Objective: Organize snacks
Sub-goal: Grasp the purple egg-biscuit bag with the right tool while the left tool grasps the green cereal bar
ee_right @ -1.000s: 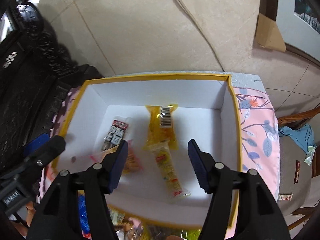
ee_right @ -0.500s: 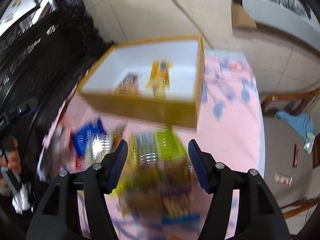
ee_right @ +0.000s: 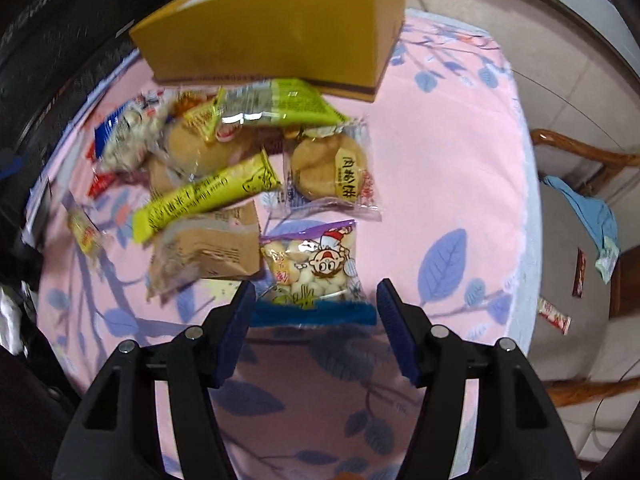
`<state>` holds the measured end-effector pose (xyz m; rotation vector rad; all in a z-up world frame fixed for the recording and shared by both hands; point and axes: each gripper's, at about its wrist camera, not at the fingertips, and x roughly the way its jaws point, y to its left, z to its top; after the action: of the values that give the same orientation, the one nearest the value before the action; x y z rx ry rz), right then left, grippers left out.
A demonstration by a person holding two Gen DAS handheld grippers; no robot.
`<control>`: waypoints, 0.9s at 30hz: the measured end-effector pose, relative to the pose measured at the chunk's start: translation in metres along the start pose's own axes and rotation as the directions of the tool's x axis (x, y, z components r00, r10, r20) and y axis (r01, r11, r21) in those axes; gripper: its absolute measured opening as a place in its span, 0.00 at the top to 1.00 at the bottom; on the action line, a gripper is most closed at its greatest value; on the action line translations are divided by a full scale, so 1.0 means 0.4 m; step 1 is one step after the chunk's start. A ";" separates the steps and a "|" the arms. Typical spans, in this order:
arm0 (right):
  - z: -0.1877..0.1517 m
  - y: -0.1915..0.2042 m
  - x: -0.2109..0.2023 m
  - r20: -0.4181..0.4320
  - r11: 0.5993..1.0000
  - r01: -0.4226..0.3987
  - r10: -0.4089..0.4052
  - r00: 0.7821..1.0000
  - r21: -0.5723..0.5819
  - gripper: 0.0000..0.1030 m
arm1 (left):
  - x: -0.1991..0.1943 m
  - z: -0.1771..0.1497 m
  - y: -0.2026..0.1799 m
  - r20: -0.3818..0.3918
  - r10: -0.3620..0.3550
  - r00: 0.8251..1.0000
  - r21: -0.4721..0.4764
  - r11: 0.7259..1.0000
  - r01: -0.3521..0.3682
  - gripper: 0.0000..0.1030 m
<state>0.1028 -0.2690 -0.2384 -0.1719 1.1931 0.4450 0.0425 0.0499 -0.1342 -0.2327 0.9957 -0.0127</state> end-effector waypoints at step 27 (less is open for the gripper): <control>-0.101 -0.043 -0.068 0.035 0.985 -0.026 0.020 0.999 0.170 0.56 | 0.164 -0.146 -0.119 -0.148 0.134 0.980 0.562 0.827 -0.028 0.07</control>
<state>0.0676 -0.3057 -0.2297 -0.0034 1.1955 0.3623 0.0342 -0.0153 -0.2096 0.3596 1.1404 -0.2500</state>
